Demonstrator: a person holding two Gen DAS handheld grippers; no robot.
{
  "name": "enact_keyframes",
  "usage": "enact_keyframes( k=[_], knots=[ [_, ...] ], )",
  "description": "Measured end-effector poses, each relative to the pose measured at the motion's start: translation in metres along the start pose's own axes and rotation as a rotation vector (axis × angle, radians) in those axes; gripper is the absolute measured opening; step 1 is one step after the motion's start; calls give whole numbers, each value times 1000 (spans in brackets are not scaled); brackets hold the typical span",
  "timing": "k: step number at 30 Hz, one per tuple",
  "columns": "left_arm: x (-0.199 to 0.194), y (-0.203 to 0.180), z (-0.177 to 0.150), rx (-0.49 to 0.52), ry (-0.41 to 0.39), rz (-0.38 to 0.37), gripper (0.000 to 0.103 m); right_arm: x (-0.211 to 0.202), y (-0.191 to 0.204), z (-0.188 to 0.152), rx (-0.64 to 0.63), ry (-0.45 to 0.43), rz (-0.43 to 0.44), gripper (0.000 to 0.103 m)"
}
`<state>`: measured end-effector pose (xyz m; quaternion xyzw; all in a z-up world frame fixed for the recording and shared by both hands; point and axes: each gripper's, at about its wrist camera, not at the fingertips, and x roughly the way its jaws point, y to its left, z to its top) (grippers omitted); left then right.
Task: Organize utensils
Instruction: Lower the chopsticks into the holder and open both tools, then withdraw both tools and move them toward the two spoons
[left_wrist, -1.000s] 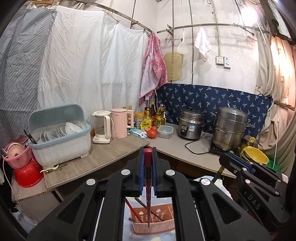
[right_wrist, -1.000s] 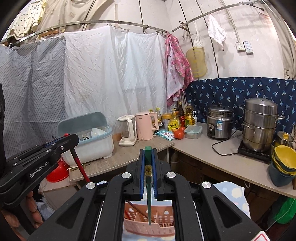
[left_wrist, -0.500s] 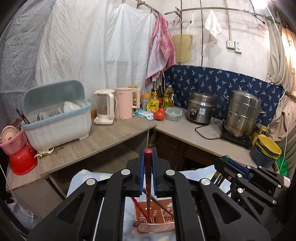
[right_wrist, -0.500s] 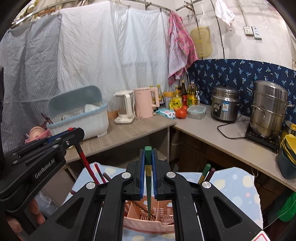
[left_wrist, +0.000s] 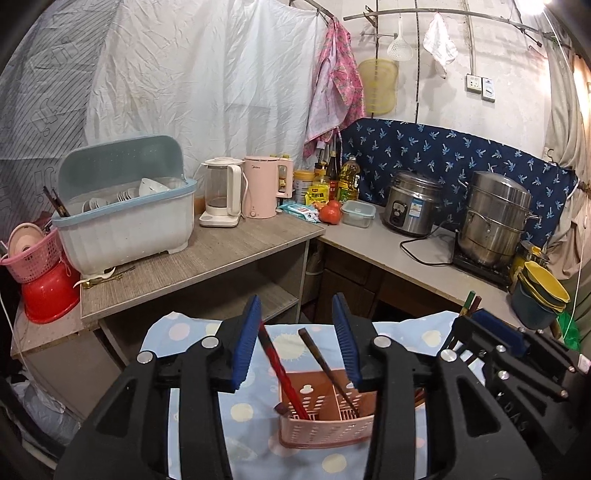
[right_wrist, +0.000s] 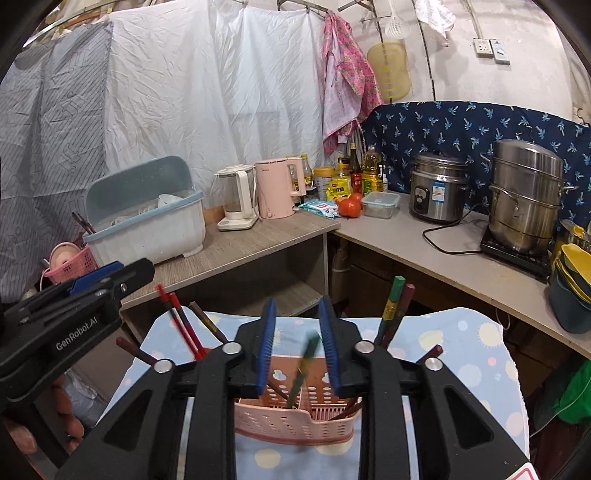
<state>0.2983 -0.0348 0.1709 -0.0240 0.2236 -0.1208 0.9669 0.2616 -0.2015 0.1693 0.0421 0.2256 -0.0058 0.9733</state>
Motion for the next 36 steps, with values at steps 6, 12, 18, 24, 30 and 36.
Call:
enact_keyframes(
  k=[6,12,18,24,30,36],
  knots=[
    [-16,7,-7,-24,5,11,44,-22,-3,-2,9,-23,-5,33],
    [-35,7,-16,-22,12,17,44,-44,-8,-14,17,-20,-4,34],
    [-58,6,-39,-22,30,1,44,-65,-14,-45,5,18,-21,34],
    [-69,2,-81,-10,104,-21,44,-77,-25,-98,20,116,-33,34],
    [-67,-2,-134,-22,220,-36,44,-80,-40,-155,53,232,-57,34],
    [-64,-6,-196,-29,356,-45,44,-84,-47,-212,68,350,-73,34]
  ],
)
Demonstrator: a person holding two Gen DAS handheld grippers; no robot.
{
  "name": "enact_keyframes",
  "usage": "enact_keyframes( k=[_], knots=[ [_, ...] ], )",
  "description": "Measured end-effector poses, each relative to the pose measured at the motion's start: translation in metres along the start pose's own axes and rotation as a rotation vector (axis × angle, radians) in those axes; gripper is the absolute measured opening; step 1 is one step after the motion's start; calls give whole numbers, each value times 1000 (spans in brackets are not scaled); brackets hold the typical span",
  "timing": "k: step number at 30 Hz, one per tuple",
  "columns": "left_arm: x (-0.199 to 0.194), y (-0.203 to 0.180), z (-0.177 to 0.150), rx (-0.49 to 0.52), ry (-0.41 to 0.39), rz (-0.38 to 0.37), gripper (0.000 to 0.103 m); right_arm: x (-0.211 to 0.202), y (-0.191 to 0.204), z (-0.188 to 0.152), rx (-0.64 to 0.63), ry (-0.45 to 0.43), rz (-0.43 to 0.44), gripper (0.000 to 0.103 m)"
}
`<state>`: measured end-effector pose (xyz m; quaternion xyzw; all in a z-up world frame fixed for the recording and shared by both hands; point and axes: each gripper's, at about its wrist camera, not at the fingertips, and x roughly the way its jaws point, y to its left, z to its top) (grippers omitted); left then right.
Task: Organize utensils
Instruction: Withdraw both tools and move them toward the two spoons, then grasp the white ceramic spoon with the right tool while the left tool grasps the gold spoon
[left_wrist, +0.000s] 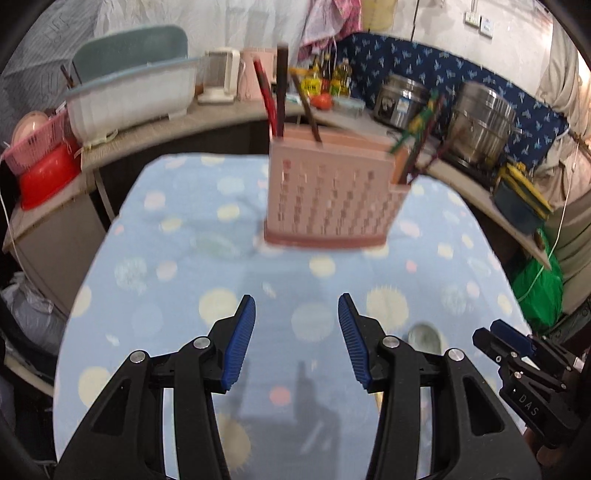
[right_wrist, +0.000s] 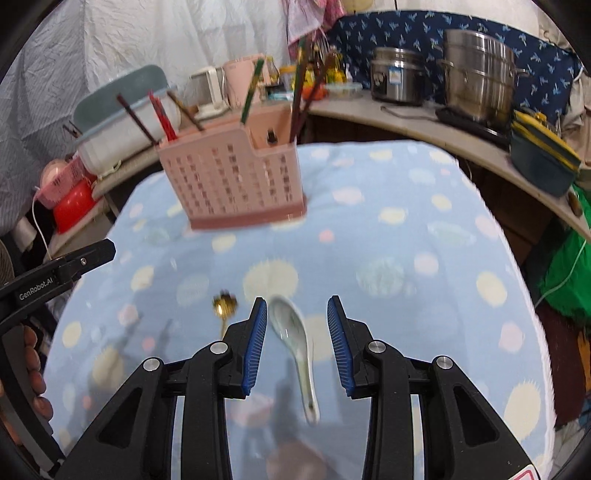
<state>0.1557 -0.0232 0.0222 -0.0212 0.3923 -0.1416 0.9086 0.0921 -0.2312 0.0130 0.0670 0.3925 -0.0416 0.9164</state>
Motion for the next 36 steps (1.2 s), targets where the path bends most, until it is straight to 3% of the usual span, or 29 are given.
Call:
enact_keyframes(
  k=[4,9,23,27,31,36],
  knots=[
    [16,0,-34,4,86,2,44,10,-2,-30,19,69,2,34],
    [24,-3,-52,4,134,-11,44,17,-3,-50,31,118,11,34],
    [43,-13,-34,10,137,-17,45,52,3,-9,-8,95,24,33],
    [49,-15,-30,12,141,-26,45,63,4,1,-15,95,30,28],
    [55,-21,-26,17,145,-41,45,71,6,7,-29,101,44,15],
    [64,-33,-19,36,148,-80,45,71,0,7,-16,106,43,9]
  ],
)
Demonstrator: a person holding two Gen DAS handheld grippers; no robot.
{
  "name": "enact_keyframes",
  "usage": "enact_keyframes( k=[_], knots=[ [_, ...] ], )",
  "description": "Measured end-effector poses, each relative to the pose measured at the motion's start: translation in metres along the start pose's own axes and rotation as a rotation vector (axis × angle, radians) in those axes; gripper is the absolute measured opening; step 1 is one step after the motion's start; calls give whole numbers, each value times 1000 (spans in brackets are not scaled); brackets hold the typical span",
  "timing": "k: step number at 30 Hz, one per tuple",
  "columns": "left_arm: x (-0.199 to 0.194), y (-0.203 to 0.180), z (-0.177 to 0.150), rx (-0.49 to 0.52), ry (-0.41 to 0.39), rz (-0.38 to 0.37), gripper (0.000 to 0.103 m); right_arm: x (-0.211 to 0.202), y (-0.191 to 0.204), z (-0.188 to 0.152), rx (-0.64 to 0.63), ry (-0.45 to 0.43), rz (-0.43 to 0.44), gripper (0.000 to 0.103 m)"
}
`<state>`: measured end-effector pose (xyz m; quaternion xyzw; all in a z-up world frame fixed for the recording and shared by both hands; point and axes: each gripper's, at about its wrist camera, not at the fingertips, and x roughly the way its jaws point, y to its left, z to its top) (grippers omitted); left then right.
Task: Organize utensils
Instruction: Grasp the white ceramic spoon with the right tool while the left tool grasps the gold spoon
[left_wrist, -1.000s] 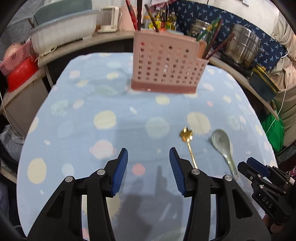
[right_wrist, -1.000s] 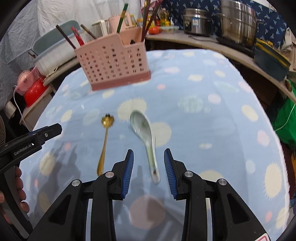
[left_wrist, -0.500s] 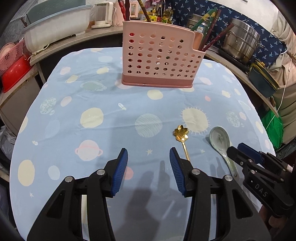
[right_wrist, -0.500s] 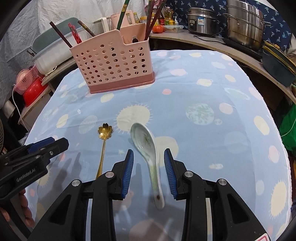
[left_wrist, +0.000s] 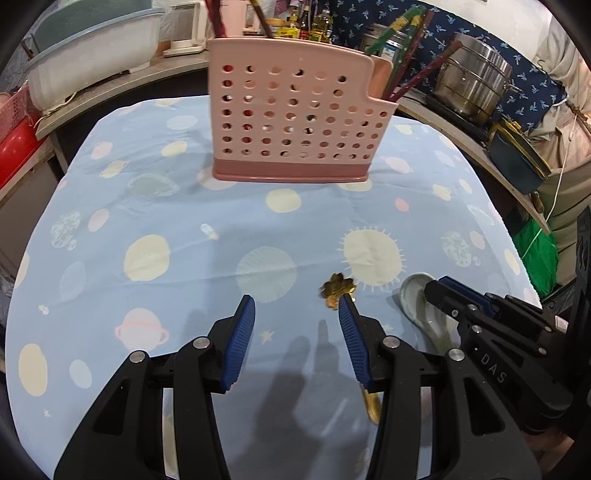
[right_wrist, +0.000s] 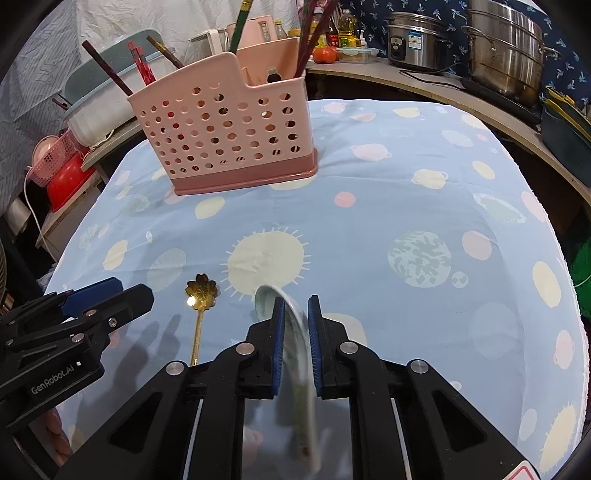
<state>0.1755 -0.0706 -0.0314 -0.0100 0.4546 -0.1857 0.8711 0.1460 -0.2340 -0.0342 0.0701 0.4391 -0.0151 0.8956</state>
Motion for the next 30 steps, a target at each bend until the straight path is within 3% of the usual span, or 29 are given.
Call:
enact_keyframes(
  k=[13,15,17,20,22,30],
  knots=[
    [39,-23,7,63,33,-53,44,-12,-25,-12,94,13,17,5],
    [43,-24,7,70,40,-56,40,-12,-25,-13,93,14,19,5],
    [46,-24,7,71,43,-61,27,-13,-25,-13,95,15,22,5],
    [46,-25,7,74,43,-72,25,-14,-25,-13,95,15,24,5],
    [45,-27,7,92,40,-79,7,-14,-25,-14,94,15,24,5],
    [21,-21,7,77,7,-86,1,-24,-21,-18,89,4,29,5]
  ],
)
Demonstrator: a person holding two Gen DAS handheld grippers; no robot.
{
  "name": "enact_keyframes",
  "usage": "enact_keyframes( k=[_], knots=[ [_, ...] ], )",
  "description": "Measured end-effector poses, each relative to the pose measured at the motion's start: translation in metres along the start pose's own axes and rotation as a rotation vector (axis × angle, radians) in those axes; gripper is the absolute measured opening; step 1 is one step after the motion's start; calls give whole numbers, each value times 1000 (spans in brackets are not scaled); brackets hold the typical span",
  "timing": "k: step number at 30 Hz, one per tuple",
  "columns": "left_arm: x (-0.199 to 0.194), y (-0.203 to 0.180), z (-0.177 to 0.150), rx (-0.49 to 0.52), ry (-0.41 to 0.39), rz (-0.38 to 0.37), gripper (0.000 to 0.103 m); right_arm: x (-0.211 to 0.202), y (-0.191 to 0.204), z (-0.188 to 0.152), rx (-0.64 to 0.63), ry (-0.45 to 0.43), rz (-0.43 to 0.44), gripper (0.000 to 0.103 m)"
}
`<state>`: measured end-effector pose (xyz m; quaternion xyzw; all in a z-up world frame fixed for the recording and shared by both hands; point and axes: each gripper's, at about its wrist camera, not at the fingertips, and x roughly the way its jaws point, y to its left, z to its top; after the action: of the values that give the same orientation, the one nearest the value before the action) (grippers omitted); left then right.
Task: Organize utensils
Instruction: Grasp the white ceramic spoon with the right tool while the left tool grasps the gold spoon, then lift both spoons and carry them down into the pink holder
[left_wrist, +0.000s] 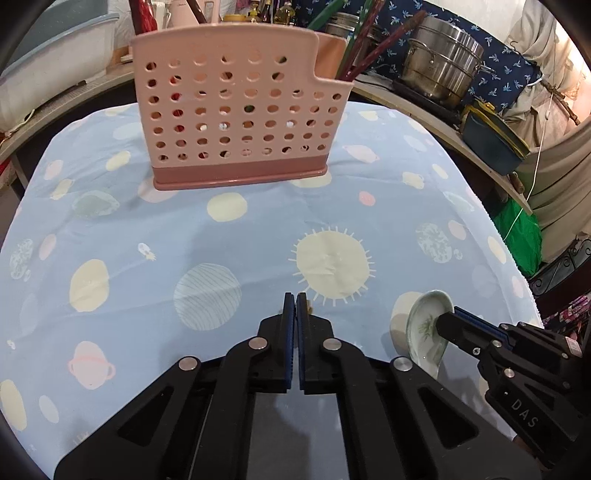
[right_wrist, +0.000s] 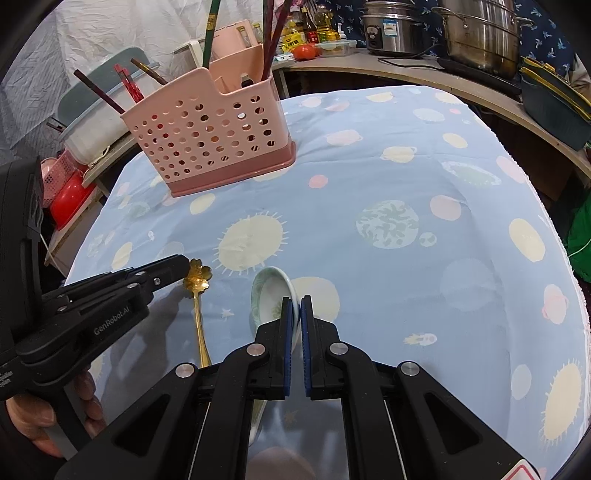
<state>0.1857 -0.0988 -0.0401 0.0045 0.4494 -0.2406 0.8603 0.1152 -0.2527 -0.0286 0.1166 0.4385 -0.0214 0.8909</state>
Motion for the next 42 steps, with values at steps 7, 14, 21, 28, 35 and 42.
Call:
enact_keyframes(
  k=[7,14,21,28,35,42],
  knots=[
    [-40,3,2,-11,-65,3,1,-22,6,4,-14,-61,-8,5],
    [-86,2,14,-12,-162,33,1,-56,12,14,-21,-184,-13,5],
    [-144,-7,32,4,-292,27,1,-100,23,27,-59,-334,-13,5],
    [-179,-16,52,20,-359,21,1,-119,36,49,-77,-366,14,5],
    [-197,-11,86,36,-429,69,1,-132,50,82,-111,-413,12,5],
    [-200,3,139,48,-498,159,1,-126,59,130,-130,-456,-10,5]
  ],
)
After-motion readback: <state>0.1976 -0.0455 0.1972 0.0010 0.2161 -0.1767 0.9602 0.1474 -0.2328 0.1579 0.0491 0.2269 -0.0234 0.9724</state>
